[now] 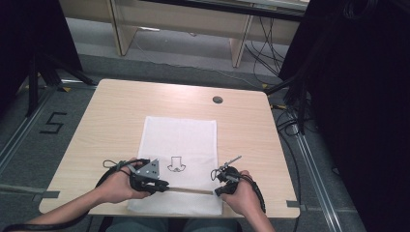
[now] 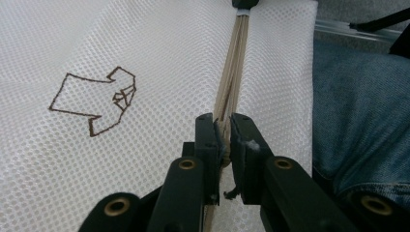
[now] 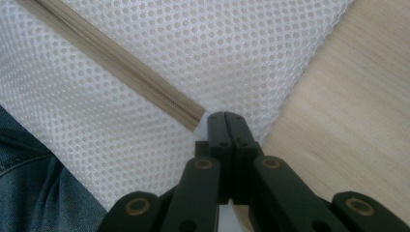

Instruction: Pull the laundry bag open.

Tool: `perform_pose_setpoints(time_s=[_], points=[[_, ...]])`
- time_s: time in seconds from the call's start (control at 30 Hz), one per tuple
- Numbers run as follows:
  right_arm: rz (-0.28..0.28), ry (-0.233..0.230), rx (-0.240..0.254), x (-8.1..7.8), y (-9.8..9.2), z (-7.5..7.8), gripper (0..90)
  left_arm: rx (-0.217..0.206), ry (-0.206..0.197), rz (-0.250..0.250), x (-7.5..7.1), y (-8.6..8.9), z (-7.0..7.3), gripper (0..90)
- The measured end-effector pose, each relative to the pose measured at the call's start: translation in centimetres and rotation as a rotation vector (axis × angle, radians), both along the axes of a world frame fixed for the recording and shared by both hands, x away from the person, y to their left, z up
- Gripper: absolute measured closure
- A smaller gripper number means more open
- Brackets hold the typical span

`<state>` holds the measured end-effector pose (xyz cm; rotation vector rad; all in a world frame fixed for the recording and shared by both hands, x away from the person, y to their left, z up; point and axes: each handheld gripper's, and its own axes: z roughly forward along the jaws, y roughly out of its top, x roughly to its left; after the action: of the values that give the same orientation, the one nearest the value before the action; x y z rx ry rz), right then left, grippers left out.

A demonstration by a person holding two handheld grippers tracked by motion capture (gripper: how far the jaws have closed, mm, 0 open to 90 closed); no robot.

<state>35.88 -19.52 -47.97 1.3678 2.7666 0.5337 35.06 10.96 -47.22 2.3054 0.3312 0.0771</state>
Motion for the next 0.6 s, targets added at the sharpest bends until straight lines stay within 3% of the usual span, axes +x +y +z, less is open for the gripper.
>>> perform_pose_setpoints(time_s=[0.6], points=[[0.004, -0.005, -0.004, 0.04, -0.04, -0.09, 90.0, -0.014, 0.016, 0.015, -0.19, 0.84, -0.13, 81.9]])
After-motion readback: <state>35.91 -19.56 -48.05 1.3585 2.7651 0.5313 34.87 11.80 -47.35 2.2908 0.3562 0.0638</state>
